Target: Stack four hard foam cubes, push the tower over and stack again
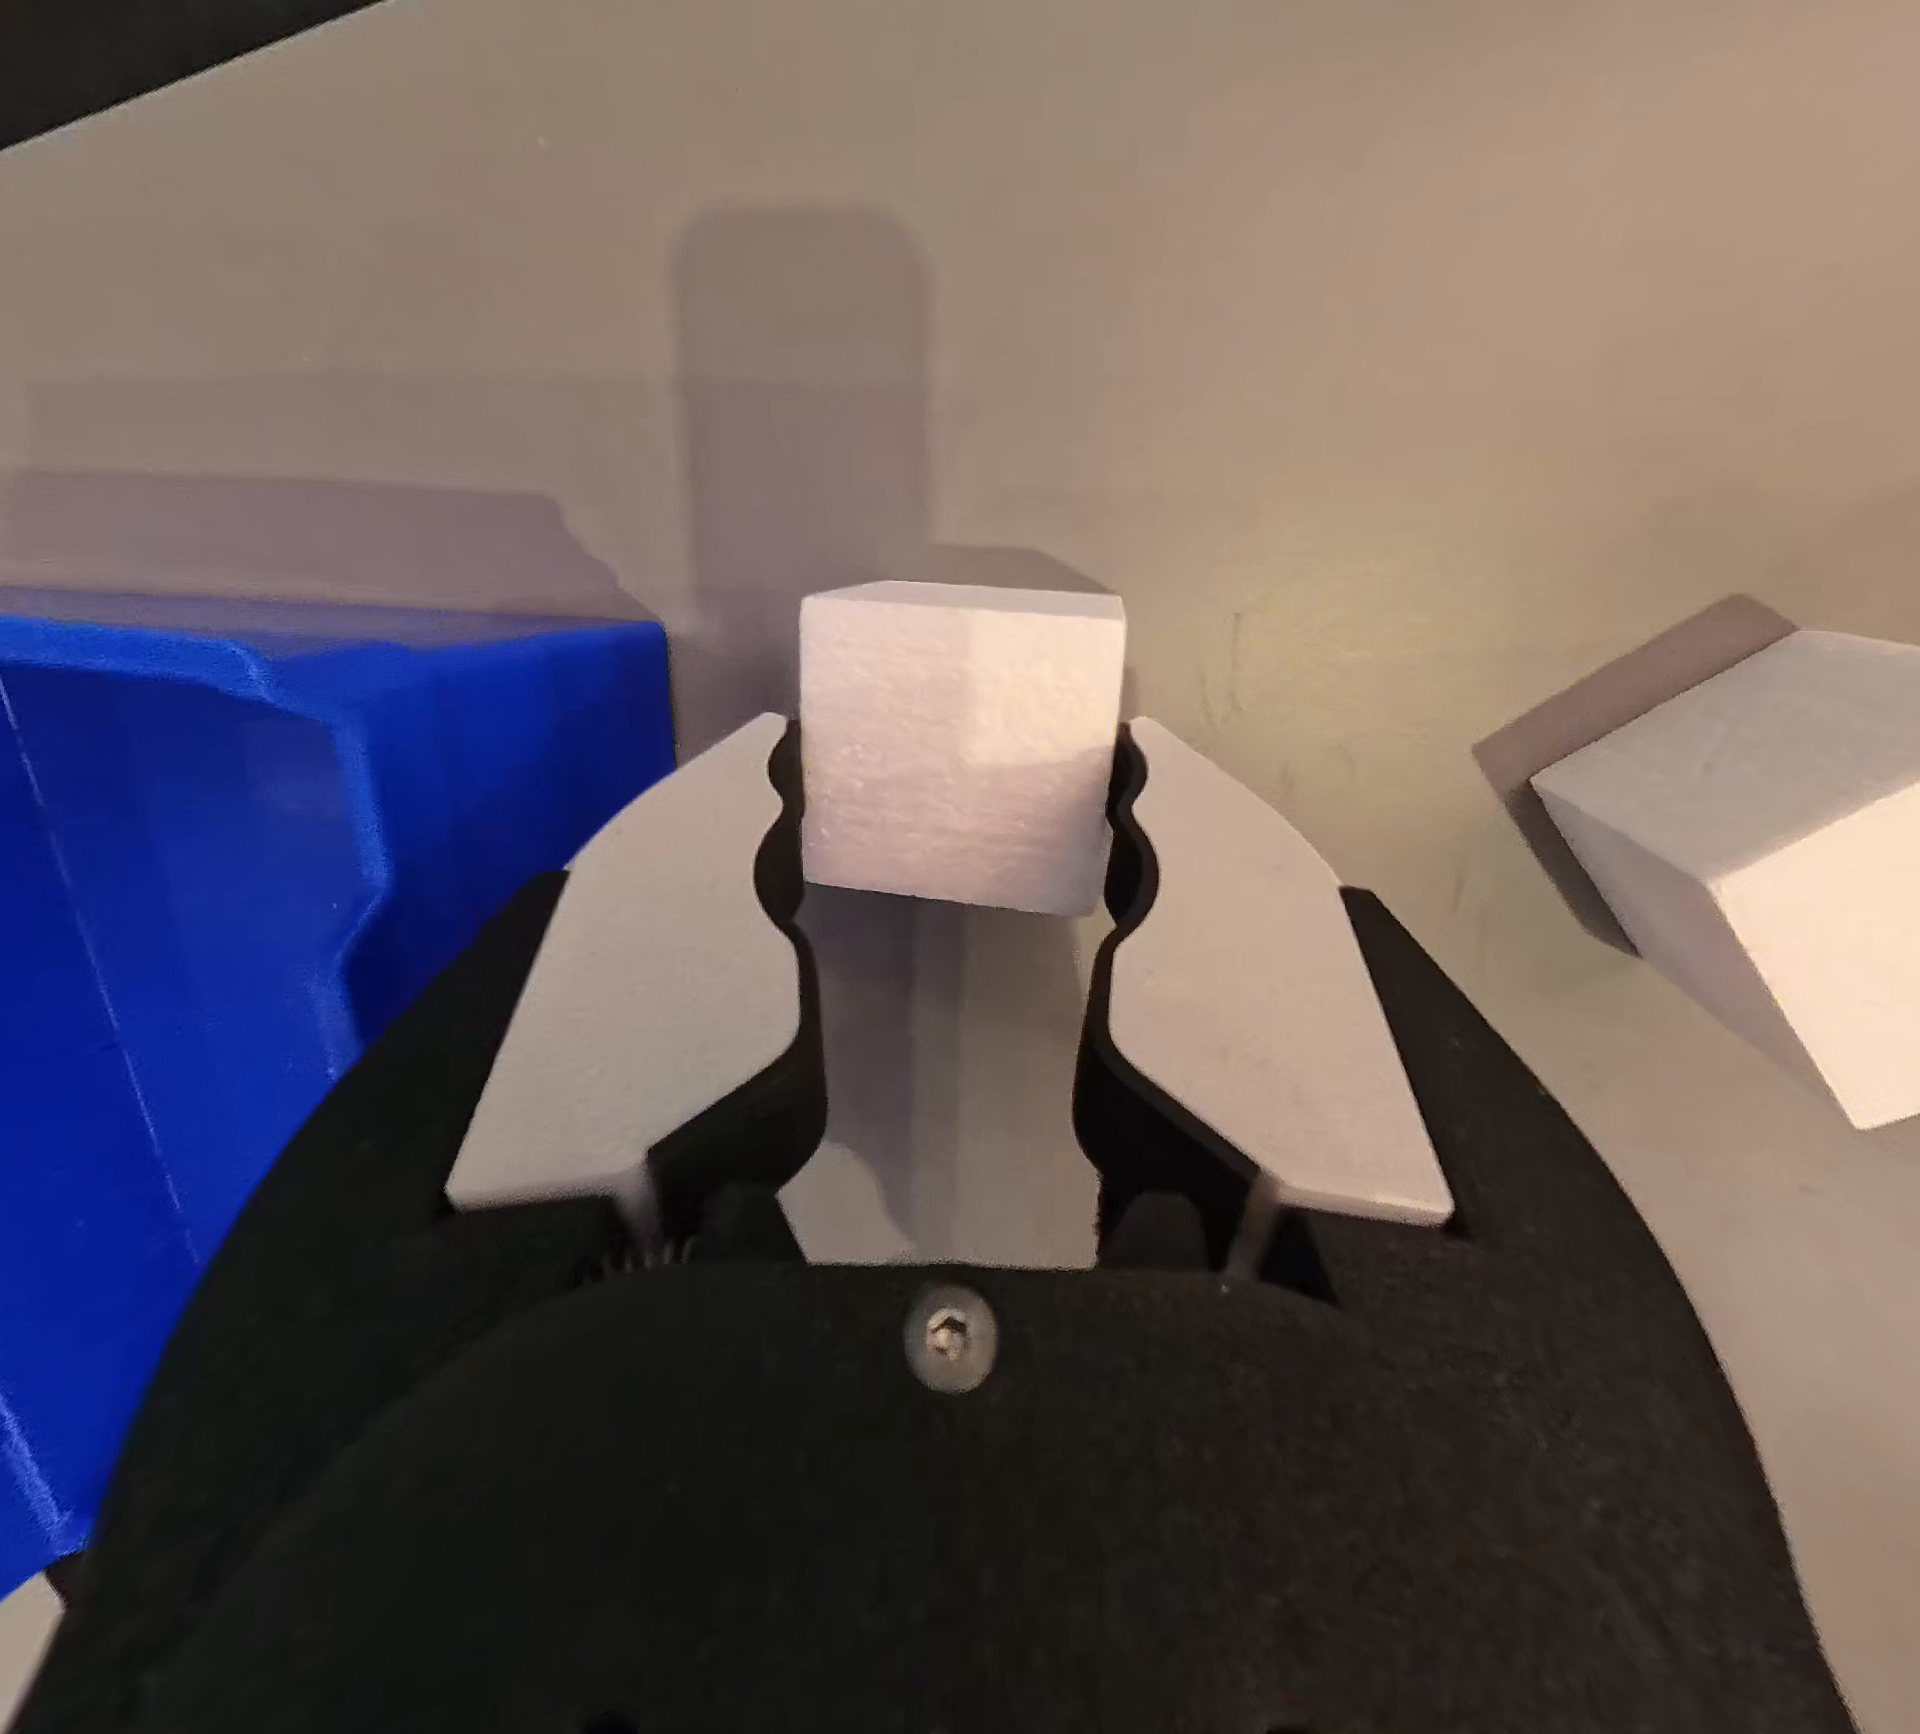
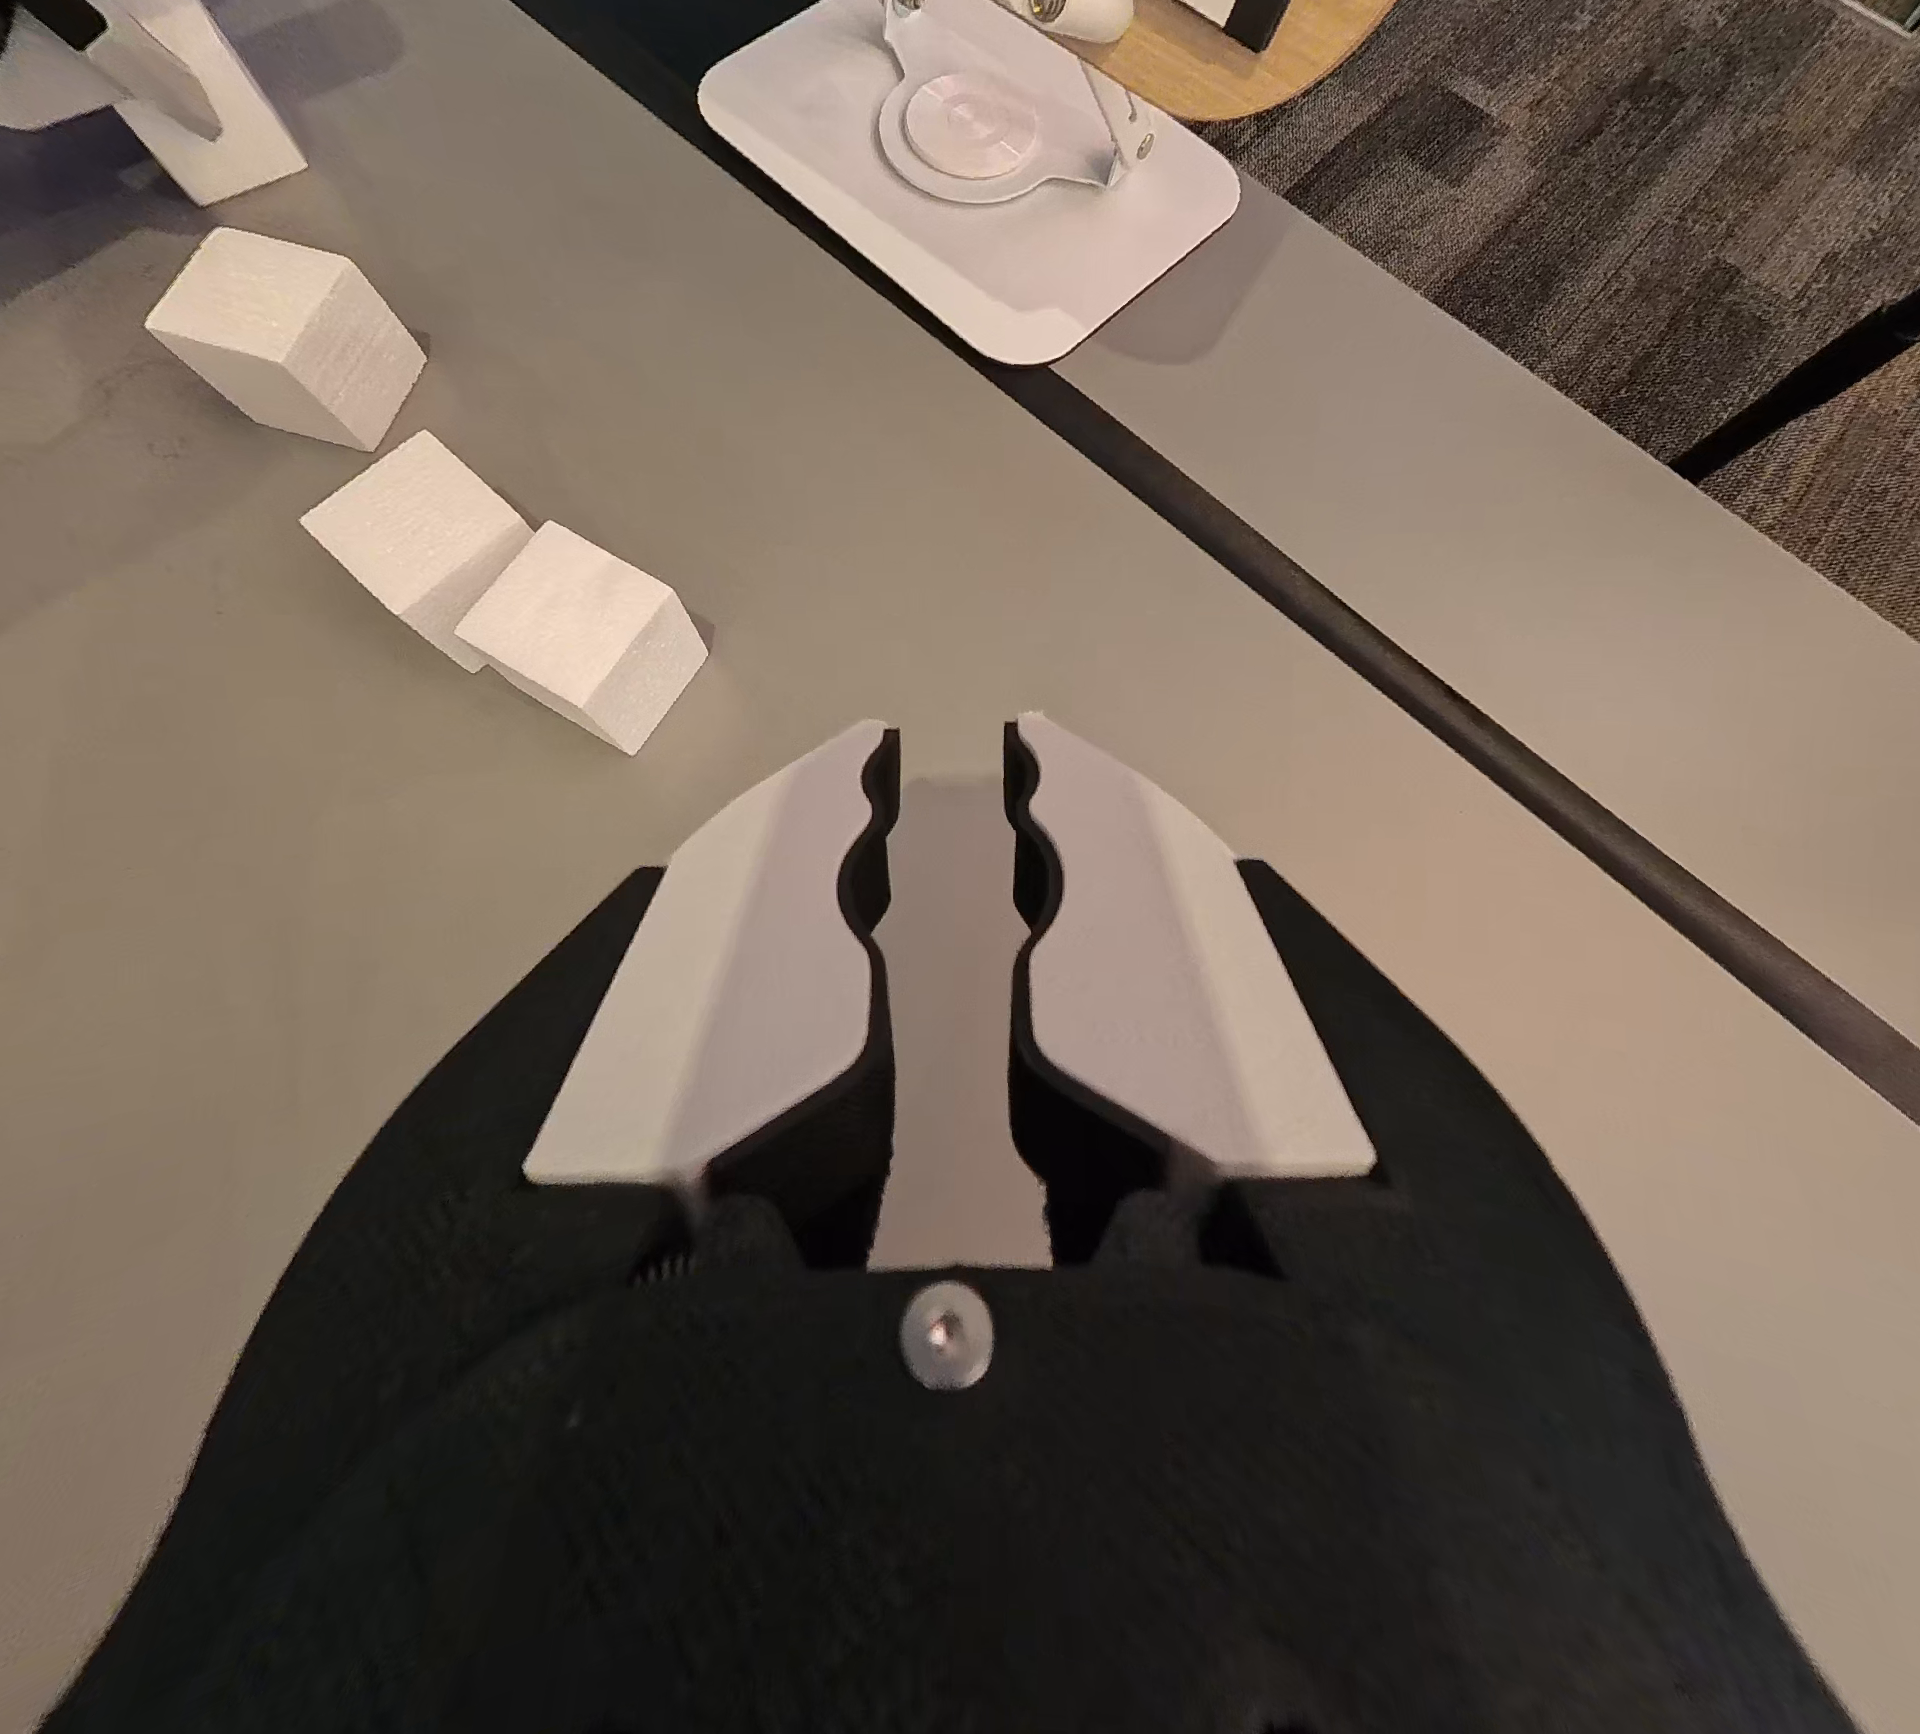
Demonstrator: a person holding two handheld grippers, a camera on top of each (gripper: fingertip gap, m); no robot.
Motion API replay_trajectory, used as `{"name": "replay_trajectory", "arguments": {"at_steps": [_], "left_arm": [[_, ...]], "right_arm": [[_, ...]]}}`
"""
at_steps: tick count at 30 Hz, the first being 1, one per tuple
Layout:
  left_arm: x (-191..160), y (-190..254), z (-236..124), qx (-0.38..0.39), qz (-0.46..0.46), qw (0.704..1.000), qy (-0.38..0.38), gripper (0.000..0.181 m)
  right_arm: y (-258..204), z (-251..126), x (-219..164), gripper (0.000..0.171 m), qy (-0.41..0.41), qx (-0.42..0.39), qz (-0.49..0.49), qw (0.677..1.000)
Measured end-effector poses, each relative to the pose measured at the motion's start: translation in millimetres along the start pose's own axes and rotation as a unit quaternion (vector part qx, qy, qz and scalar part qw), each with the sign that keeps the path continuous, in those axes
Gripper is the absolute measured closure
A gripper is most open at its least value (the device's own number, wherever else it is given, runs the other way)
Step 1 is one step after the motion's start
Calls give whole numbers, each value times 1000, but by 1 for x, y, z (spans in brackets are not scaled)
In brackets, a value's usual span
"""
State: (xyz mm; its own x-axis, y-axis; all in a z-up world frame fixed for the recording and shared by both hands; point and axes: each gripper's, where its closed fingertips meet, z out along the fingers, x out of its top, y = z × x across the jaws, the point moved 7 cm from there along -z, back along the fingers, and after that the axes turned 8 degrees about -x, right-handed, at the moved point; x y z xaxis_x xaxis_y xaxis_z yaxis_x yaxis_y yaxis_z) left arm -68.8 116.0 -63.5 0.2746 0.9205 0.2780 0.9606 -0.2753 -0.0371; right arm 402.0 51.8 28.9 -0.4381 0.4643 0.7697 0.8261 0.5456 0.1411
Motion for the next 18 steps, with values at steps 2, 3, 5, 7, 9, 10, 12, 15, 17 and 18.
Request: {"name": "replay_trajectory", "arguments": {"at_steps": [2, 3, 5, 7, 9, 10, 12, 15, 17, 18], "left_arm": [[0, 3, -8, -2, 5, 1000, 11, 125], [1, 6, -14, -5, 9, 1000, 20, 125], [3, 17, -32, -28, 25, 998, 49, 125], [8, 39, -55, -80, 54, 990, 104, 125], [13, 73, -80, -147, 108, 970, 160, 125], [15, 93, -91, -179, 147, 955, 183, 125], [14, 136, -104, -223, 245, 920, 208, 125], [10, 187, -101, -227, 392, 867, 207, 125], [7, 205, -89, -208, 461, 843, 183, 125], [7, 207, -83, -199, 471, 843, 167, 125]], "right_arm": [[0, 1, -1, 151, -3, -2, -2, 1000], [0, 1, -1, 151, -3, -2, -2, 1000], [1, 2, -2, 151, -4, -1, -1, 1000], [2, 2, -2, 151, -4, -1, 0, 1000], [1, 2, -2, 152, -1, 1, 1, 1000], [1, 2, -2, 152, 1, 3, 1, 1000], [0, 2, -2, 152, 2, 7, 0, 1000], [-1, 4, -4, 151, -4, 11, -3, 1000], [0, 6, -6, 151, -8, 13, -4, 1000], [0, 7, -7, 151, -11, 15, -4, 1000]]}}
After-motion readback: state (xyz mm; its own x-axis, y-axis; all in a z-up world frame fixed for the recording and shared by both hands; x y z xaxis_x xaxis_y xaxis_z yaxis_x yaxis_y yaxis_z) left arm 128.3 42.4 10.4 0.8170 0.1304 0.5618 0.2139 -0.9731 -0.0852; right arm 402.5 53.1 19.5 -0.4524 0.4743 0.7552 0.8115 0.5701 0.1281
